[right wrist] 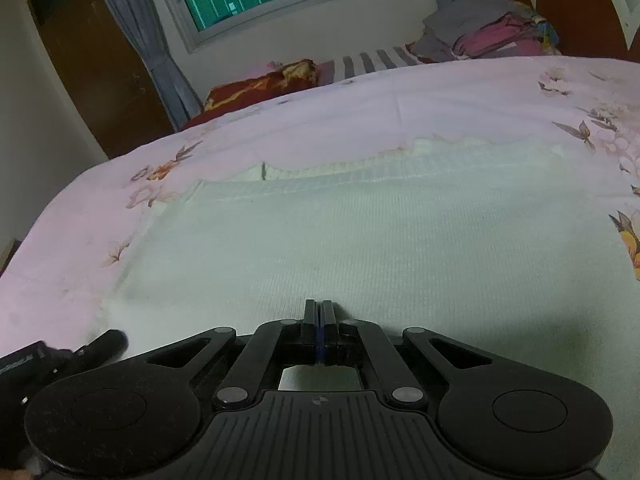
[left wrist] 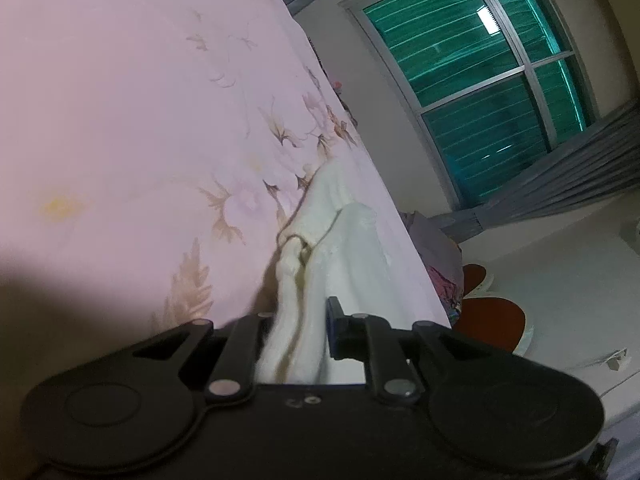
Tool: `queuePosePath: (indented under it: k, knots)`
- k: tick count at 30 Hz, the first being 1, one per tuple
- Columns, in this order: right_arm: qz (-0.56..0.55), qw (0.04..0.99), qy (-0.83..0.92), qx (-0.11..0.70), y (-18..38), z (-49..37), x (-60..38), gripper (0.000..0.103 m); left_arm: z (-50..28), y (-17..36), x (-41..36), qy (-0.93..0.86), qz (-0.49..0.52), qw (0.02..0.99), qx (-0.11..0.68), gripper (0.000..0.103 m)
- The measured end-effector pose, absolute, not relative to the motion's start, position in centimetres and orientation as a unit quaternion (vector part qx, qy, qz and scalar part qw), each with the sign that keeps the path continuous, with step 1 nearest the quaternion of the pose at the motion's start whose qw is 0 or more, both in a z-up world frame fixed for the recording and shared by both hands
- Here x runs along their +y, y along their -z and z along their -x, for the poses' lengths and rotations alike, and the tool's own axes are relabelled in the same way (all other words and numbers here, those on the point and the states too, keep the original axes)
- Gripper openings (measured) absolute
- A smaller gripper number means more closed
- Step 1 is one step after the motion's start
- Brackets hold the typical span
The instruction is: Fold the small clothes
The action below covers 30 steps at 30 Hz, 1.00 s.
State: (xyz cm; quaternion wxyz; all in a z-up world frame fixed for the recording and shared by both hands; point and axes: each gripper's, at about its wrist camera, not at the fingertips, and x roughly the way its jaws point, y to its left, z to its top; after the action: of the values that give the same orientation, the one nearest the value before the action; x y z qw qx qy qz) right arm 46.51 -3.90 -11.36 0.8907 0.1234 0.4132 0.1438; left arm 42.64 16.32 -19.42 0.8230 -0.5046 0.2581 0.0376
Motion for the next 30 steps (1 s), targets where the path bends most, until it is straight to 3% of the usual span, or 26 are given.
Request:
queuePosePath:
  k: [9,15,16,17,20,21,22,23,26,30]
  knots:
    - [-0.168,0.872,-0.186,0.420,11.6,-47.3,-6.3,0.000,-44.4,8.8,7.3,0.091,0.299,0.915,0.256,0.007]
    - [-0.252,0.875,-0.172,0.375,9.3,-45.6,-14.9,0.000,-46.4,7.6,-3.3,0.172,0.197,0.911,0.319,0.008]
    - [-0.268,0.873,-0.163,0.372,9.0,-45.3,-17.0,0.000,-46.8,8.2,-5.2,0.177,0.180,0.906,0.340,0.009]
    - [-0.284,0.870,-0.156,0.372,8.9,-45.1,-19.0,0.000,-47.3,9.2,-7.2,0.186,0.164,0.897,0.367,0.021]
    - [-0.306,0.867,-0.116,0.377,8.6,-44.7,-24.5,0.001,-47.2,10.5,-10.4,0.217,0.168,0.871,0.408,0.035]
    - [-0.306,0.866,-0.100,0.382,8.5,-44.6,-25.8,0.024,-46.5,10.1,-10.7,0.234,0.172,0.872,0.394,0.036]
    - [-0.312,0.866,-0.094,0.379,8.5,-44.4,-27.2,0.062,-45.9,9.4,-10.5,0.236,0.170,0.878,0.379,0.035]
    - [-0.322,0.869,-0.095,0.363,8.4,-43.9,-28.4,0.066,-45.6,8.9,-9.8,0.228,0.170,0.884,0.370,0.035]
    - [-0.334,0.865,-0.128,0.351,7.7,-43.2,-29.8,0.065,-45.6,8.0,-5.3,0.181,0.199,0.901,0.341,0.035]
    - [-0.322,0.854,-0.195,0.360,7.4,-43.3,-27.3,0.056,-46.9,9.3,0.8,0.096,0.223,0.904,0.352,0.034]
